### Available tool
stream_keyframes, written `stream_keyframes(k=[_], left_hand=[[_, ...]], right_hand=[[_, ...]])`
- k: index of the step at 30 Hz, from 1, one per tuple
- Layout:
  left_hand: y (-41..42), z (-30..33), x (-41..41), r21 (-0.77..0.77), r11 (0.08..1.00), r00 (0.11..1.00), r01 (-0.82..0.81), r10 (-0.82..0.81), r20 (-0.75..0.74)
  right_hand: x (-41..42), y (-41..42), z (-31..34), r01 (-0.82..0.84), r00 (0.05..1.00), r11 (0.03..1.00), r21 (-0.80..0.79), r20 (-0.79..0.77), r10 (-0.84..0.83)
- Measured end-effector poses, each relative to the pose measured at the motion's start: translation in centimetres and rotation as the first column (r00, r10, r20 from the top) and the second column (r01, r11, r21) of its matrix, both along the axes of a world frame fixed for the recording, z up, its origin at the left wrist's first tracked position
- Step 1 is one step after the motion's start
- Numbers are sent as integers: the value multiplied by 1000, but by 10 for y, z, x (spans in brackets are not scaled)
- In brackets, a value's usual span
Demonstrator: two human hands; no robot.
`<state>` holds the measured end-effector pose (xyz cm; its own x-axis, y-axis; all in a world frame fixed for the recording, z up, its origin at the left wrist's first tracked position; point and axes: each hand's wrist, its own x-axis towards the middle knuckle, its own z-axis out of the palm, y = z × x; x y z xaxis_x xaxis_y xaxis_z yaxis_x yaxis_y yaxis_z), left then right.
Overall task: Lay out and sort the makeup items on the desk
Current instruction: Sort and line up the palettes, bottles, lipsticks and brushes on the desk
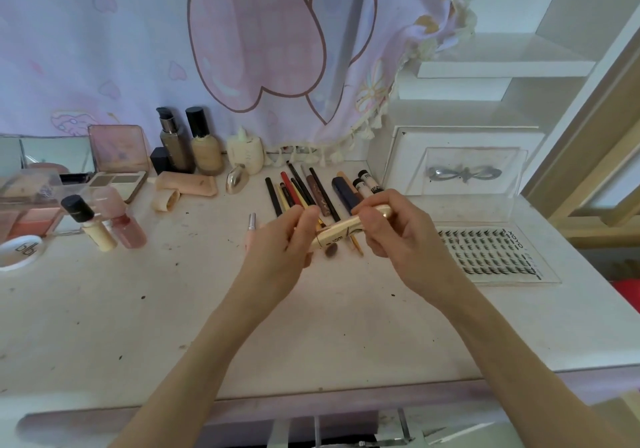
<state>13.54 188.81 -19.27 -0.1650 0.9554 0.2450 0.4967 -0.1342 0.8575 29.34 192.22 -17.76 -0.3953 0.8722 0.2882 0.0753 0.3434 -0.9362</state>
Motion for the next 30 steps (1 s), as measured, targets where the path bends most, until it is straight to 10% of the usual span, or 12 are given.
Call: stream_keyframes(k=[3, 7, 12, 14, 17, 20, 26, 30], left_hand=[[3, 7, -10, -25, 1000, 1000, -9, 9, -16], [-4, 17, -20, 57, 986, 978, 155, -145, -152], [-7, 17, -15, 224, 972, 995, 75, -59, -79], [-3, 17, -12, 224, 974, 997, -17, 33, -68], [6, 14, -13, 83, 986, 980, -145, 154, -123], [8, 13, -13, -17, 980, 961, -200, 193, -197], [-2, 20, -31, 63, 937, 932, 344, -333, -144], [-1, 14, -33, -39, 968, 964, 247, -250, -92]], right_hand=[[4, 0, -4, -42, 995, 999, 30, 90, 39], [9, 4, -3, 19, 993, 942, -335, -104, -57], [11, -2, 1, -455, 869, 618, -641, -165, 467], [7, -4, 4, -429, 863, 695, -577, -34, 505], [-4, -6, 7, -164, 851, 985, -55, 497, 169], [-9, -6, 2, -70, 852, 981, 182, 523, -36], [8, 7, 4, -278, 935, 807, -521, 45, 351], [8, 4, 0, -241, 911, 883, -402, 220, 348]])
